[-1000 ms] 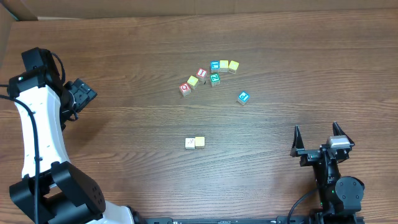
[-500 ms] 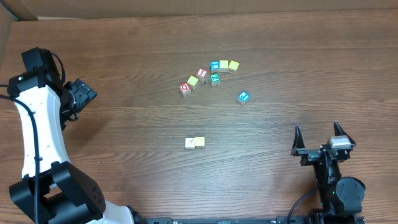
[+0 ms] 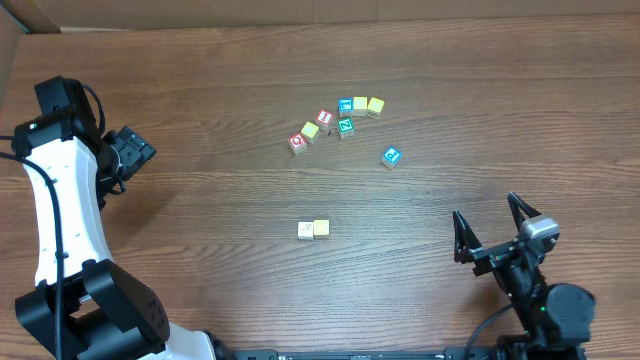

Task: Flip 4 blocks
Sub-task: 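Raise the right arm and move the right gripper over the blue P block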

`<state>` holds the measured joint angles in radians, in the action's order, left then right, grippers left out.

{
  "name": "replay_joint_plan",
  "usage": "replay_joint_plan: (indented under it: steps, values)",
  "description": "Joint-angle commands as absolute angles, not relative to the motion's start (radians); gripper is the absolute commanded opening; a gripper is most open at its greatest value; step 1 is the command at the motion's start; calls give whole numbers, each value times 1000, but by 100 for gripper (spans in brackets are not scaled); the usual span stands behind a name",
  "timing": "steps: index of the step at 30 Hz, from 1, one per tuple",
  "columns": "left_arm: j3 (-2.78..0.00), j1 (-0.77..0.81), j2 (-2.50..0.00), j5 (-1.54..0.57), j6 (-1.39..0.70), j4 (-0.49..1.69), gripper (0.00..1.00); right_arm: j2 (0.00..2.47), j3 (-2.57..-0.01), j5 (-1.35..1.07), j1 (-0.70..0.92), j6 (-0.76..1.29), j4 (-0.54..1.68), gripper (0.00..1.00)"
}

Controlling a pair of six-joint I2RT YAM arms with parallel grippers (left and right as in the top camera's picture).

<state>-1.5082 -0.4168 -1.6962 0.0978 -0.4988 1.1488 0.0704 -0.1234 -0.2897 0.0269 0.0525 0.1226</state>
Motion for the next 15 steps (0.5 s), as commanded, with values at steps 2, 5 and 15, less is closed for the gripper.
replay_joint_plan:
  steps: [2,5,15]
  values:
    - [-1517,-418,-1691,93,-505,1151,100,230,-394,-313,23,84,204,100]
    - [-1517,-418,-1691,93,-505,1151,100,421,-604,-311,22,78,349,100]
    - [-1517,-418,-1691,93,-505,1151,100,1109,-1289,-317,23,77,933,100]
